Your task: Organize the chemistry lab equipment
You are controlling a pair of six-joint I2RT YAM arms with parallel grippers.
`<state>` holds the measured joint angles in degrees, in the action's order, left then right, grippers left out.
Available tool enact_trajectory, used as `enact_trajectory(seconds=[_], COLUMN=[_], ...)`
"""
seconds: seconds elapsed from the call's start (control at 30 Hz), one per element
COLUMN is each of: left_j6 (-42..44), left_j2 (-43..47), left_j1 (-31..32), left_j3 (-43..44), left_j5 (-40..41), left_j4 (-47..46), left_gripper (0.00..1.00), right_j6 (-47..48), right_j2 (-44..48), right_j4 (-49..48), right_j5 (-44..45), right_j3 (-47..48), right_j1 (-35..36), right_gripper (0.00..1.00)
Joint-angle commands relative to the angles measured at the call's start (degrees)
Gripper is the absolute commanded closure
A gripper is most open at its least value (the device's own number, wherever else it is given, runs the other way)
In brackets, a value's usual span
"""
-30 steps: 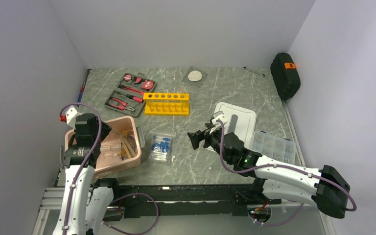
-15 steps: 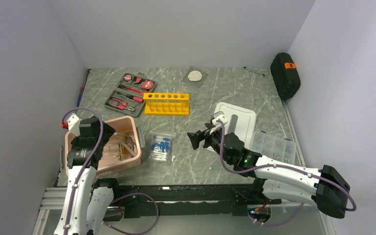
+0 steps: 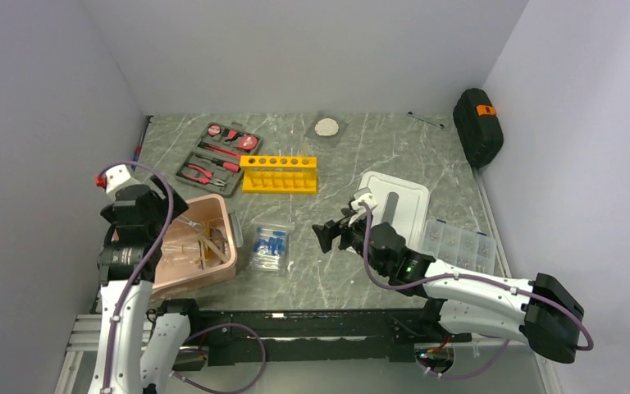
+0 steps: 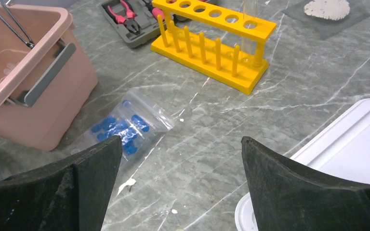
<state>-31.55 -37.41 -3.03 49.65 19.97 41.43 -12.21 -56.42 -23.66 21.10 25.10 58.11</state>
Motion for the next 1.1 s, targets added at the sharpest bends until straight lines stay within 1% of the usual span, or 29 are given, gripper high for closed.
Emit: enact_trajectory(seconds=[0.0, 0.07, 0.17, 0.27, 0.57, 0.67, 0.97, 1.07], left_j6=[13.77, 16.52, 19.08, 19.59, 20.43, 20.49, 20.14, 19.69], left_j2=[-6.63, -11.49, -17.78, -21.35, -25.47, -25.92, -29.93, -30.98], left_j1=[0.08, 0.04, 0.08, -0.02, -1.74, -2.81, -4.77, -5.34], left_j3=[5.03, 8.14, 11.78, 12.81, 11.52, 10.67, 10.88, 10.95], left_j5=[-5.92, -7.06, -4.80, -2.85, 1.64, 0.87, -2.77, -2.07], left_j4=[-4.09, -3.14, -1.98, -3.14, -7.17, -8.95, -9.07, -8.10], left_gripper=[0.01, 0.01, 0.01, 0.04, 0.20, 0.26, 0.35, 0.42], right_j6=[-0.67, -0.80, -0.96, -1.02, -1.14, -1.17, -1.33, -1.37], right_j2=[-0.26, -0.09, 0.37, 1.13, 1.69, 1.55, 2.06, 2.22], right_j4=[-3.19, -3.15, -2.90, -2.83, -2.85, -2.97, -3.14, -3.15], right_j5=[-1.05, -1.02, -0.92, -0.81, -0.68, -0.78, -0.85, -0.89], right_j3=[0.91, 0.82, 0.61, 0.28, -0.41, -0.49, -0.77, -0.92], right_j1=[-0.25, -0.21, -0.16, -0.16, -0.16, -0.18, -0.19, -0.18], right_gripper=[0.05, 0.05, 0.05, 0.05, 0.05, 0.05, 0.05, 0.05])
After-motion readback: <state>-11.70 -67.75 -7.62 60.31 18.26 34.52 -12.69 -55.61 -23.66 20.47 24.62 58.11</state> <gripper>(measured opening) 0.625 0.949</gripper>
